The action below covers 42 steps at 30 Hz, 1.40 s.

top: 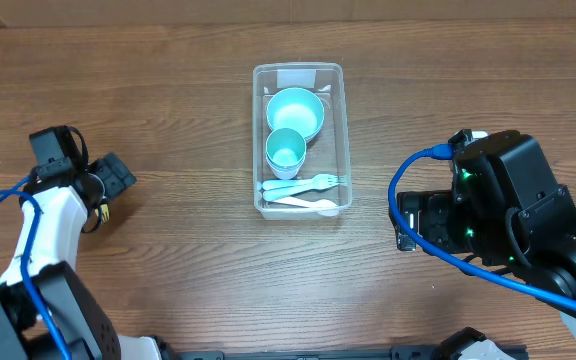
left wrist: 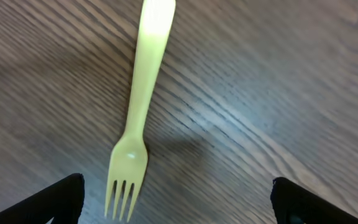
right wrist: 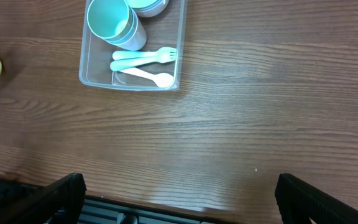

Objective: Pack container
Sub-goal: 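Return the left gripper to the yellow fork and grasp it, then place the yellow fork into the container with the cutlery, release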

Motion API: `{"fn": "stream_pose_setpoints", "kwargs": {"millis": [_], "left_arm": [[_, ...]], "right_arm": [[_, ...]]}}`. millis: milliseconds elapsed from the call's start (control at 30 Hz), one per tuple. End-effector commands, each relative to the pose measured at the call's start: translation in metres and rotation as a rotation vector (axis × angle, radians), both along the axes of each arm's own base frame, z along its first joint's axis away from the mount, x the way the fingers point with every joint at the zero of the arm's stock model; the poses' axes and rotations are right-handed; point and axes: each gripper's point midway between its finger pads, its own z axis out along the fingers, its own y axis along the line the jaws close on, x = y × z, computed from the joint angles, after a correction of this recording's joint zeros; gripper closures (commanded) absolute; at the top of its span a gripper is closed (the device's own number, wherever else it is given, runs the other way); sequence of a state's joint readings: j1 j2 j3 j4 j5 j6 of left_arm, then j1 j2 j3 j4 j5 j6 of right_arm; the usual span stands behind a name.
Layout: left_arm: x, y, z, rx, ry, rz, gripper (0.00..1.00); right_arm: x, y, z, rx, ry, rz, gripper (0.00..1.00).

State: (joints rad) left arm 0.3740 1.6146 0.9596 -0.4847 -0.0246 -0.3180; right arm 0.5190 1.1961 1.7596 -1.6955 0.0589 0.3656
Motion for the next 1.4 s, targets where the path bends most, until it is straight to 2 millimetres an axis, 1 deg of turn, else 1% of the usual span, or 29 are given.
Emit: {"fn": "stream_pose_setpoints", "kwargs": {"millis": [0, 133, 267, 300, 333, 433, 467, 500, 567, 600, 667, 767, 867, 1100, 1167, 1267, 1300, 1333, 1367], "left_arm": [[-0.002, -0.001, -0.028, -0.024, 0.053, -0.022, 0.07], [0.001, 0.007, -0.041, -0.026, 0.056, -0.007, 0.07], [0.004, 0.016, -0.043, -0.009, 0.043, -0.011, 0.07], [0.003, 0.019, -0.048, -0.013, 0.049, -0.004, 0.11], [0.002, 0.019, -0.051, -0.016, 0.054, -0.003, 0.12], [0.003, 0.019, -0.059, -0.023, 0.065, -0.004, 0.13], [0.003, 0.019, -0.059, -0.022, 0.064, -0.004, 0.15], [0.004, 0.019, -0.059, -0.021, 0.060, -0.004, 0.19], [0.006, 0.020, -0.058, -0.017, 0.053, -0.005, 0.29], [0.006, 0.020, -0.058, -0.015, 0.050, -0.005, 0.39], [0.008, 0.021, -0.057, -0.013, 0.044, -0.004, 0.69], [0.009, 0.022, -0.057, -0.009, 0.040, -0.003, 0.91], [0.009, 0.022, -0.056, -0.008, 0.039, -0.003, 0.96], [0.009, 0.021, -0.056, -0.013, 0.036, 0.000, 0.96], [0.011, 0.019, -0.053, -0.023, 0.028, -0.007, 0.96], [0.016, 0.018, -0.037, -0.026, -0.009, -0.015, 0.96], [0.020, 0.017, -0.026, -0.021, -0.041, -0.020, 0.96], [0.022, 0.016, -0.019, -0.022, -0.062, -0.025, 0.96], [0.025, 0.015, 0.007, -0.003, -0.122, -0.033, 0.96]], "right_arm": [[0.000, -0.001, 0.002, 0.000, -0.010, -0.002, 0.00], [0.000, -0.001, 0.002, 0.000, -0.010, -0.002, 0.00], [0.000, -0.001, 0.002, 0.000, -0.010, -0.002, 0.00], [0.000, -0.001, 0.002, 0.000, -0.010, -0.002, 0.00], [0.000, -0.001, 0.002, 0.000, -0.010, -0.002, 0.00], [0.000, -0.001, 0.002, 0.000, -0.010, -0.002, 0.00], [0.000, -0.001, 0.002, 0.000, -0.010, -0.002, 0.00], [0.000, -0.001, 0.002, 0.000, -0.010, -0.002, 0.00], [0.000, -0.001, 0.002, 0.000, -0.010, -0.002, 0.00], [0.000, -0.001, 0.002, -0.001, -0.010, -0.002, 0.00], [0.000, -0.001, 0.002, 0.000, -0.010, -0.002, 0.00], [0.000, -0.001, 0.002, 0.000, -0.010, -0.002, 0.00], [0.000, -0.001, 0.002, 0.000, -0.010, -0.002, 0.00], [0.000, -0.001, 0.002, 0.000, -0.010, -0.002, 0.00], [0.000, -0.001, 0.002, 0.000, -0.010, -0.002, 0.00], [0.000, -0.001, 0.002, 0.000, -0.010, -0.002, 0.00], [0.000, -0.001, 0.002, 0.000, -0.010, -0.002, 0.00], [0.000, -0.001, 0.002, 0.000, -0.010, -0.002, 0.00], [0.000, -0.001, 0.002, 0.000, -0.010, -0.002, 0.00]]}}
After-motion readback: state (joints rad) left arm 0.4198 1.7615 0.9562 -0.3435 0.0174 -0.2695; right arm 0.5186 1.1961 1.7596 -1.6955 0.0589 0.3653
